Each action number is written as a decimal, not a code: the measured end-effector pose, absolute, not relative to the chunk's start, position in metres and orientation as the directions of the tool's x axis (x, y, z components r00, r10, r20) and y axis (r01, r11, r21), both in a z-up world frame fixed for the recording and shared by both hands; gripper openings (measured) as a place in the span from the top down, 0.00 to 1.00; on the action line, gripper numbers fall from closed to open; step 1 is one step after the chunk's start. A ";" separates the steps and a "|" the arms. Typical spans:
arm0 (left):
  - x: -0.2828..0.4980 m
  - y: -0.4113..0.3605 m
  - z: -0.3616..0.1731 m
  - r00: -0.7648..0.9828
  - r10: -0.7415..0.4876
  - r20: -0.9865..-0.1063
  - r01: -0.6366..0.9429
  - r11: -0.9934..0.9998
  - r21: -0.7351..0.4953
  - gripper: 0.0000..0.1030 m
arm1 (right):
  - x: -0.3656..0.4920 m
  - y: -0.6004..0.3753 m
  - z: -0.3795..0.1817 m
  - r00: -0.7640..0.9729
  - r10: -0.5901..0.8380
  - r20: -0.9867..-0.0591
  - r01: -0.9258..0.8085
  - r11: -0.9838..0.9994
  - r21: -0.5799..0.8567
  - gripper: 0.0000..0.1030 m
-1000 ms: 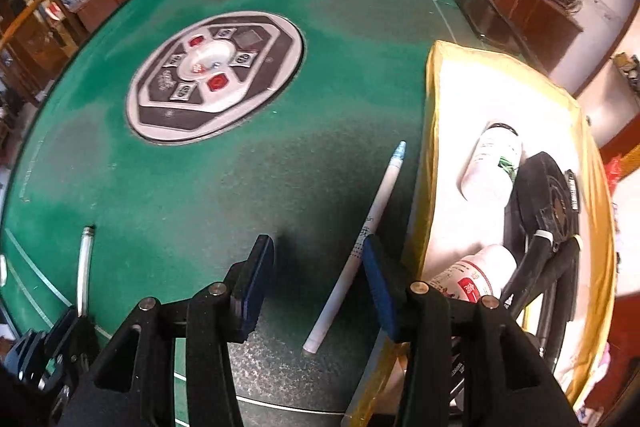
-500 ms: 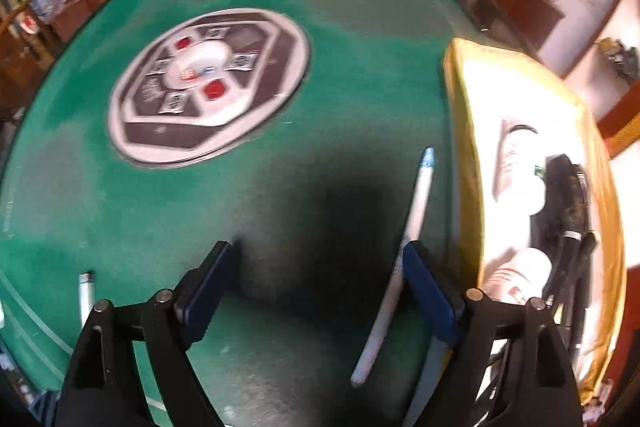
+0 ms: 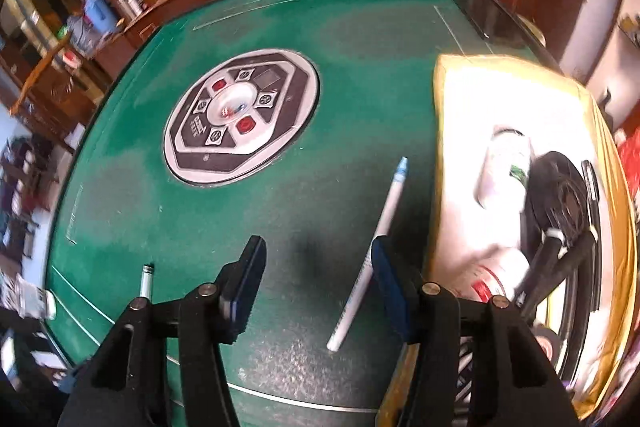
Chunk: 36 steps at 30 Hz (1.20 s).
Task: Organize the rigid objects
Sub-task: 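Grasp the white pen with the right tool while the left tool holds the clear pen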
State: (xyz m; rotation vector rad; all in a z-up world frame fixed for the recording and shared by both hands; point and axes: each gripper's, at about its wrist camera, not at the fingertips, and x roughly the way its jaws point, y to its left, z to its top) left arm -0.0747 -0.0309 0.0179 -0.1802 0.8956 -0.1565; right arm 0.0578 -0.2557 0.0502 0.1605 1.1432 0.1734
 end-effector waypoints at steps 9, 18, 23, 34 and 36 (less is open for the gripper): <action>-0.073 -0.031 0.018 0.616 -0.208 -0.760 0.057 0.974 -0.220 0.88 | 0.073 -0.246 0.036 0.392 0.073 -0.917 0.137 0.981 0.136 0.35; -0.075 -0.029 0.018 0.615 -0.222 -0.756 0.062 0.970 -0.234 0.88 | 0.094 -0.215 0.010 0.348 -0.079 -0.934 0.219 0.976 -0.001 0.23; -0.076 -0.030 0.018 0.615 -0.222 -0.757 0.066 0.971 -0.231 0.88 | 0.085 -0.209 0.014 0.377 0.047 -0.925 0.081 0.993 0.083 0.28; -0.076 -0.039 0.019 0.616 -0.175 -0.768 0.063 0.983 -0.174 0.88 | 0.068 -0.239 0.019 0.395 0.215 -0.893 -0.083 0.977 0.199 0.93; -0.076 -0.037 0.019 0.617 -0.182 -0.766 0.065 0.981 -0.181 0.88 | 0.065 -0.237 0.017 0.391 0.278 -0.877 -0.114 0.960 0.254 0.93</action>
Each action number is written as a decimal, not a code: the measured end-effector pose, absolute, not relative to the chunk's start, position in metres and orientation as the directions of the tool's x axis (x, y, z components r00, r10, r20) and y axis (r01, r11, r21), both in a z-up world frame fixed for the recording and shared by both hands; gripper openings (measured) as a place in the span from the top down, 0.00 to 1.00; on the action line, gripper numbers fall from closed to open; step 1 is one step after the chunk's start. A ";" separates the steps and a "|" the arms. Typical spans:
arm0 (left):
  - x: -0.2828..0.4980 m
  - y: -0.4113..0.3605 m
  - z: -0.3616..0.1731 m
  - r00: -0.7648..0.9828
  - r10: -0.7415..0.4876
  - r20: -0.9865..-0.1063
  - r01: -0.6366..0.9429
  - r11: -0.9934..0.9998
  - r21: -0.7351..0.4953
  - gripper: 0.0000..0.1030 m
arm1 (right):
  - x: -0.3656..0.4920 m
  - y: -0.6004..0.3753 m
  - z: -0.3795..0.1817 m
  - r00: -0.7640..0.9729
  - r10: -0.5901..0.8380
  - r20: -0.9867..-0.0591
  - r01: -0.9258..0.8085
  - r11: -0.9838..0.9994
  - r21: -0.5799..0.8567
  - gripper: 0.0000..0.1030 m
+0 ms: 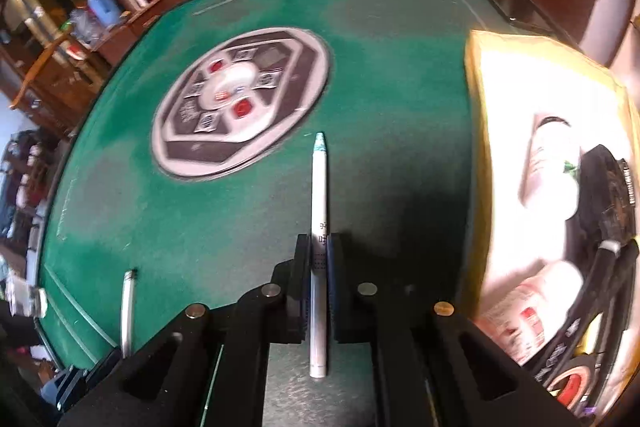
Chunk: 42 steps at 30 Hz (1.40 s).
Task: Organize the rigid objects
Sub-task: 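Grasp the white pen with the right tool while the left tool holds the clear pen, then carry the clear pen and white pen into the tray and release both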
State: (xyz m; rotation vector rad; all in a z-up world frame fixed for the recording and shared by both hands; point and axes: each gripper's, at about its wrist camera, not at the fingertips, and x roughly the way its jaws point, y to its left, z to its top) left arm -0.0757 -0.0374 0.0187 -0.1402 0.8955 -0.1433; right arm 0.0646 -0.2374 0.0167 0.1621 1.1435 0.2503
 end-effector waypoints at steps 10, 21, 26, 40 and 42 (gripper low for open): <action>-0.074 -0.013 0.014 0.607 -0.309 -0.732 0.039 0.932 -0.361 0.90 | 0.014 -0.228 0.024 0.377 0.619 -0.689 -0.284 0.785 0.550 0.93; -0.083 -0.040 0.040 0.666 -0.224 -0.712 0.050 0.965 -0.257 0.90 | -0.018 -0.277 0.034 0.421 0.713 -0.561 -0.308 0.694 0.651 0.93; -0.083 -0.061 0.060 0.672 -0.276 -0.687 0.109 0.955 -0.277 0.90 | -0.030 -0.301 0.036 0.441 0.729 -0.524 -0.306 0.671 0.675 0.93; -0.063 -0.155 0.099 0.625 -0.443 -0.643 0.294 0.896 -0.332 0.91 | -0.038 -0.398 0.051 0.570 0.685 -0.454 -0.229 0.663 0.713 0.93; -0.058 -0.166 0.101 0.618 -0.454 -0.642 0.310 0.891 -0.332 0.91 | -0.037 -0.409 0.051 0.588 0.672 -0.451 -0.211 0.666 0.716 0.93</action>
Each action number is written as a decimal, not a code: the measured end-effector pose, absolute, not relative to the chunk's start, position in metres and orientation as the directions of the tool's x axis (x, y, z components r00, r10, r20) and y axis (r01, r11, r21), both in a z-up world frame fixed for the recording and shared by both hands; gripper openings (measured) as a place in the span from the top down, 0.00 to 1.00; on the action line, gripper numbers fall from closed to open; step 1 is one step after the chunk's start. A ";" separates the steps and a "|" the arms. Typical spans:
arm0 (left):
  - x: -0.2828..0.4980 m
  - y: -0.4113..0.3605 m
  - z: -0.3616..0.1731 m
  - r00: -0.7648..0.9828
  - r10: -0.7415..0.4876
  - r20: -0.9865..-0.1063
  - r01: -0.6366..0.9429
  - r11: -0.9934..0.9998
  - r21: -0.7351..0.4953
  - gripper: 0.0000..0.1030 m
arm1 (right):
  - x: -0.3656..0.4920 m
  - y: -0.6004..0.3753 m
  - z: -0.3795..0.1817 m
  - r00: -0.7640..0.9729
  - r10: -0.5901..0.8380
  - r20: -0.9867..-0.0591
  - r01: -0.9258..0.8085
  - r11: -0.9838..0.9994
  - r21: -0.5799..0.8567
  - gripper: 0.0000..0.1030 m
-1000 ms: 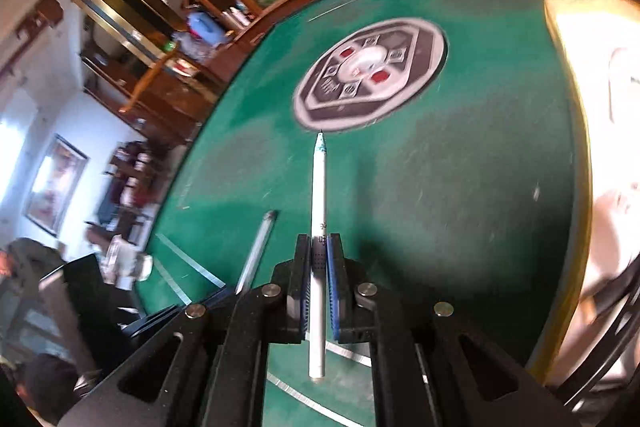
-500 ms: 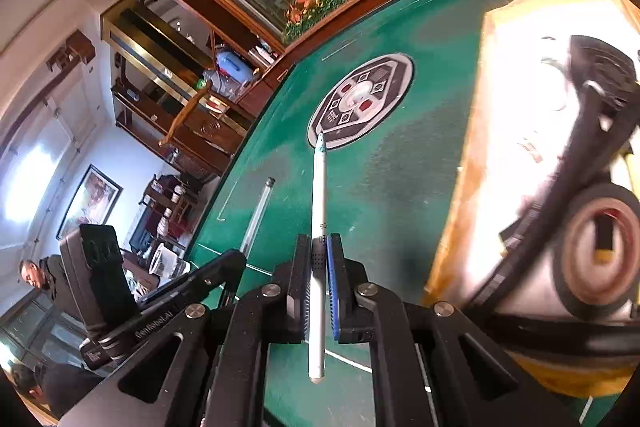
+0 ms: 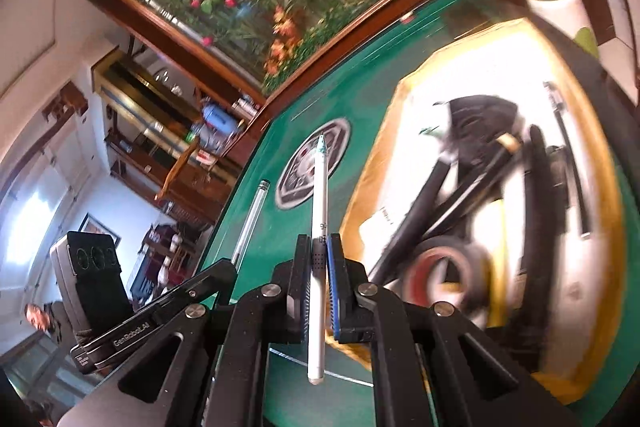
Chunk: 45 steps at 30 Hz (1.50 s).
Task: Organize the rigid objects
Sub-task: 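Carry the clear pen and white pen into the tray and release both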
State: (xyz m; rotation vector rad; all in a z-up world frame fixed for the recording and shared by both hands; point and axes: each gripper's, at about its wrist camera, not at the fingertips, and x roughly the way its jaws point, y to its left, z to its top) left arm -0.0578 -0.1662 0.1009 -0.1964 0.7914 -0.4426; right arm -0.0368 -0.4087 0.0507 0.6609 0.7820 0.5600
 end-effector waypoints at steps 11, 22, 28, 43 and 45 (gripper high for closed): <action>-0.039 -0.248 0.097 0.592 -0.458 -0.663 0.415 0.878 -0.237 0.91 | -0.041 -0.453 0.045 0.666 0.568 -0.483 -0.129 0.725 0.676 0.92; -0.029 -0.284 0.077 0.576 -0.420 -0.701 0.441 0.882 -0.167 0.91 | -0.036 -0.466 0.033 0.661 0.541 -0.521 -0.093 0.747 0.658 0.92; -0.027 -0.287 0.072 0.580 -0.400 -0.709 0.438 0.888 -0.141 0.90 | -0.038 -0.462 0.033 0.656 0.536 -0.531 -0.095 0.756 0.647 0.92; -0.028 -0.285 0.063 0.570 -0.396 -0.720 0.436 0.888 -0.143 0.84 | -0.040 -0.456 0.034 0.652 0.531 -0.542 -0.089 0.763 0.640 0.90; -0.028 -0.283 0.062 0.567 -0.401 -0.720 0.434 0.888 -0.153 0.59 | -0.040 -0.456 0.035 0.655 0.529 -0.540 -0.093 0.765 0.637 0.85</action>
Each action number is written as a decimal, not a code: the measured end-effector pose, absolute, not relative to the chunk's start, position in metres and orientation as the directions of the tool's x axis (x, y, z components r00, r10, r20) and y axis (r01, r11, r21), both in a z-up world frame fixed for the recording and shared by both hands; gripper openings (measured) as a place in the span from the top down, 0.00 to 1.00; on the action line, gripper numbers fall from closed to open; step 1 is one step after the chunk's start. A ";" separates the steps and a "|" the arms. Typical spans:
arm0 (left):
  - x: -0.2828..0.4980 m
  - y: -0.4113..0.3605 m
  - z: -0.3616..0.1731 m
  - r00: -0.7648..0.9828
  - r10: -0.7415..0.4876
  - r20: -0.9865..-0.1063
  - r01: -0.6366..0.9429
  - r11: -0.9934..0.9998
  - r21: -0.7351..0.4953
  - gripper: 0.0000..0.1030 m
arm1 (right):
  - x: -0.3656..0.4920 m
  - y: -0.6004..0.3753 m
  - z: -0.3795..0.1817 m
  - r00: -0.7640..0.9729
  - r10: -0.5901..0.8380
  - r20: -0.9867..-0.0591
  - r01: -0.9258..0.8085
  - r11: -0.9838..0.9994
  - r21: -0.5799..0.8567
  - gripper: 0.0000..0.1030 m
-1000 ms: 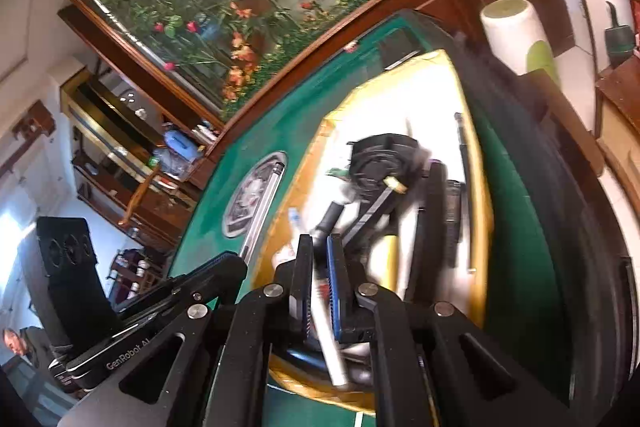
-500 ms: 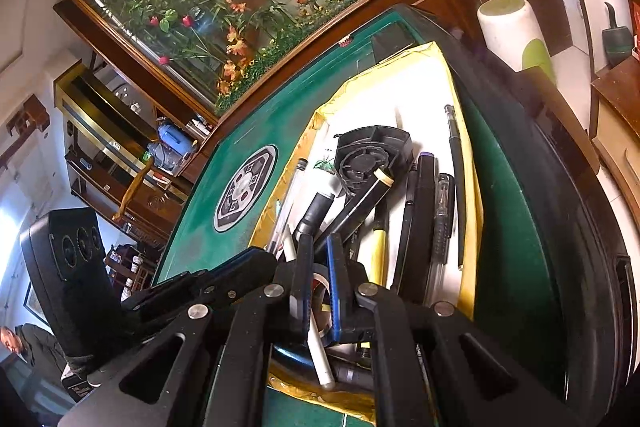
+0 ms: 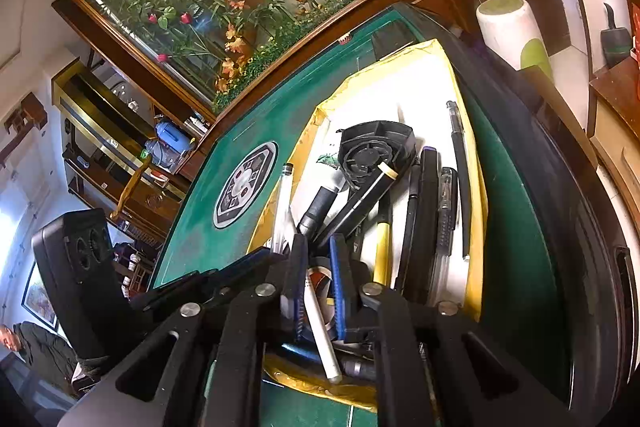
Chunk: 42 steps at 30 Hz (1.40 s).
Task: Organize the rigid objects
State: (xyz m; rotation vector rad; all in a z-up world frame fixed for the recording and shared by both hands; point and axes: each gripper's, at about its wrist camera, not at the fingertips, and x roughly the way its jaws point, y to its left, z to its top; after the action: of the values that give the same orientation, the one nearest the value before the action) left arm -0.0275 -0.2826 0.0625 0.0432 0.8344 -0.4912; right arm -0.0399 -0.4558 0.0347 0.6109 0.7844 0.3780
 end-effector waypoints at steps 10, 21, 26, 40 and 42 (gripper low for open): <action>-0.039 -0.266 0.071 0.606 -0.419 -0.676 0.411 0.893 -0.184 0.28 | -0.046 -0.444 0.038 0.684 0.490 -0.541 -0.109 0.802 0.587 0.72; -0.100 -0.239 0.091 0.697 -0.393 -0.599 0.427 0.899 -0.094 0.12 | -0.056 -0.432 0.056 0.746 0.345 -0.569 -0.036 0.875 0.482 0.46; -0.124 -0.227 0.098 0.735 -0.370 -0.567 0.425 0.904 -0.039 0.07 | -0.062 -0.424 0.059 0.739 0.323 -0.591 -0.017 0.886 0.463 0.45; -0.157 -0.190 0.105 0.772 -0.390 -0.502 0.394 0.913 -0.104 0.02 | -0.083 -0.398 0.077 0.751 0.213 -0.625 0.041 0.929 0.367 0.24; -0.159 -0.178 0.106 0.785 -0.375 -0.492 0.364 0.923 -0.123 0.01 | -0.083 -0.393 0.077 0.743 0.209 -0.635 0.043 0.933 0.357 0.23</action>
State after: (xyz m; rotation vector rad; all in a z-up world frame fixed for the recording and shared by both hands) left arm -0.1595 -0.1783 0.1060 -0.0222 0.5356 -0.3985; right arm -0.0830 -0.3926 0.0768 0.3652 0.7310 0.0928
